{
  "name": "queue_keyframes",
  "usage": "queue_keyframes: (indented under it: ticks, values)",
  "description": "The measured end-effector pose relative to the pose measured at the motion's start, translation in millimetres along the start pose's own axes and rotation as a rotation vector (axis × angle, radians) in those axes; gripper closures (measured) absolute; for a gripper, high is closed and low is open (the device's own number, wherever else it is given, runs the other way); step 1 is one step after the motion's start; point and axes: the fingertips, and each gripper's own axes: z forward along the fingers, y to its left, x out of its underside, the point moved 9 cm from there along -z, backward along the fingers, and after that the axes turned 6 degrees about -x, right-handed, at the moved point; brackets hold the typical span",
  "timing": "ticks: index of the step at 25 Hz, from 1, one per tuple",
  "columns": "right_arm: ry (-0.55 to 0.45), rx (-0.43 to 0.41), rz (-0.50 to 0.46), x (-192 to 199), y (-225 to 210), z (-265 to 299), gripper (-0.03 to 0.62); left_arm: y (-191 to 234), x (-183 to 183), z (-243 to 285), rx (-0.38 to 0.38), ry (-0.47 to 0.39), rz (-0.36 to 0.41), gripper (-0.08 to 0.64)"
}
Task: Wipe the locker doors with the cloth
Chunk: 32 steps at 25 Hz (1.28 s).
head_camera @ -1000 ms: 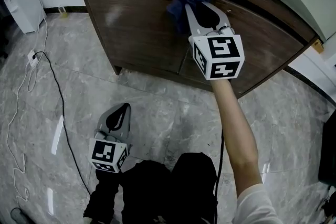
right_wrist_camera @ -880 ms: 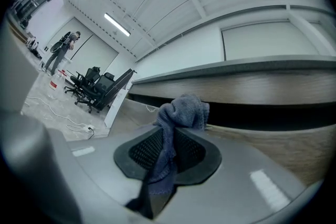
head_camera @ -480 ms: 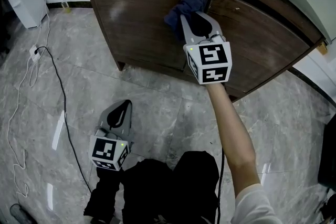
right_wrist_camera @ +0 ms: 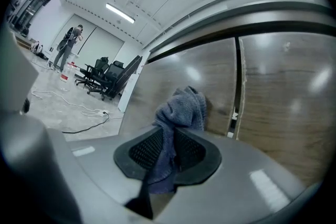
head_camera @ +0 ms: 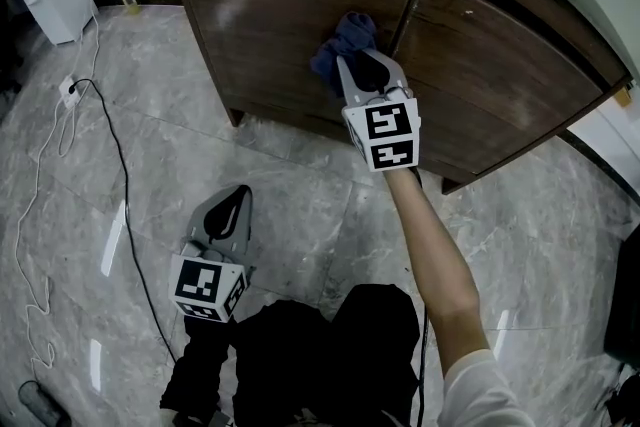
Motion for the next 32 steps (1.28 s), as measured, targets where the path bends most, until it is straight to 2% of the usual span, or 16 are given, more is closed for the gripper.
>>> queue_keyframes:
  ticks: [12,27,32]
  values:
    - [0.154,-0.07,0.013,74.1,38.1,22.8,0.517,15.4,3.9,-9.5,-0.038,0.01,0.001,0.561]
    - [0.313,-0.163,0.04,131.7,70.9,52.0,0.518,25.6,9.7,-9.7,-0.059,0.023,-0.01,0.561]
    - [0.308,-0.168,0.08,131.3,73.2,53.6,0.518,29.7,7.3,-11.6,-0.066,0.023,-0.012,0.561]
